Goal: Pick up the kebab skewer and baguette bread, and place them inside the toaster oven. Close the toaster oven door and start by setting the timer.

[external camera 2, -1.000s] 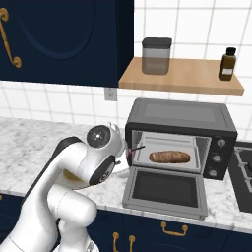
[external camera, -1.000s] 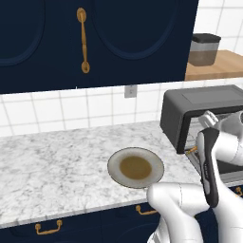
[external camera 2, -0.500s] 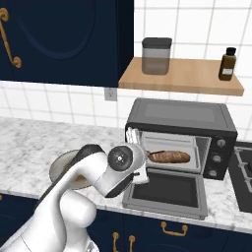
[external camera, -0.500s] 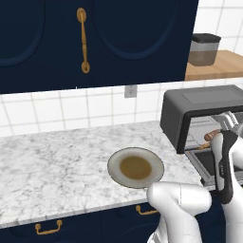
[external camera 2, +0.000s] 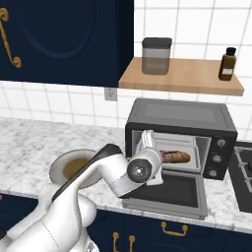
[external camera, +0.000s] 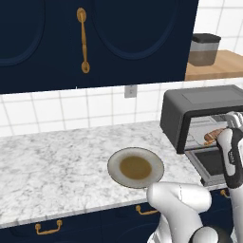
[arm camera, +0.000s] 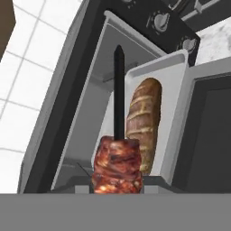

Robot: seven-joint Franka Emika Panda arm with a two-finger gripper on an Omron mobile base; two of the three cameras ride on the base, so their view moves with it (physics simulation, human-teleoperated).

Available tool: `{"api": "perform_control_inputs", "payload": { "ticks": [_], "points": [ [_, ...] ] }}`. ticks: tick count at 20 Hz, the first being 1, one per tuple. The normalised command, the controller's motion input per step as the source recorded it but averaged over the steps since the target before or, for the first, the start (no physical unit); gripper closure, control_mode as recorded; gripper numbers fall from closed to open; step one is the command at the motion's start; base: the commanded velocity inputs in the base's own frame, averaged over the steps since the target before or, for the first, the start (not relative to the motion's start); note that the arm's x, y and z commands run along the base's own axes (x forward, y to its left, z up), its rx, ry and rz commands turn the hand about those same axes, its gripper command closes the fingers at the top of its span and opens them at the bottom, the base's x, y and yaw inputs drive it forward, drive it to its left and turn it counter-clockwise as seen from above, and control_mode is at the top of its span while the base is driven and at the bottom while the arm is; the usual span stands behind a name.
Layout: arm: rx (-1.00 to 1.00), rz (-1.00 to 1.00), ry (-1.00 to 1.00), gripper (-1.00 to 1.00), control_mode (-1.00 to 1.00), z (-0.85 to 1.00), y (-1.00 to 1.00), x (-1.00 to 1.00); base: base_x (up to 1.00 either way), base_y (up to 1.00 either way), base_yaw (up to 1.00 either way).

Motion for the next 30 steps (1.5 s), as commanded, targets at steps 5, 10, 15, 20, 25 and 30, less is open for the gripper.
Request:
{"api": "perform_control_inputs", "payload": {
  "ticks": [5, 10, 15, 20, 25, 30],
  "points": [
    [0.10, 0.00, -0.10, 1.00, -1.00, 0.00, -0.23, 0.46, 0.00, 0.00, 0.00],
    [0.02, 0.00, 0.05, 1.00, -1.00, 0.08, -0.05, 0.32, 0.00, 0.00, 0.00],
    [0.03, 0.00, 0.11, 1.00, -1.00, 0.00, -0.02, 0.10, 0.00, 0.00, 0.00],
    [0.04, 0.00, 0.01, 1.00, -1.00, -0.01, -0.12, 0.21, 0.00, 0.00, 0.00],
    [0.00, 0.00, 0.01, 1.00, -1.00, -0.17, -0.03, 0.14, 0.00, 0.00, 0.00],
    [0.00, 0.00, 0.01, 1.00, -1.00, -0.09, 0.00, 0.18, 0.00, 0.00, 0.00]
  ]
}}
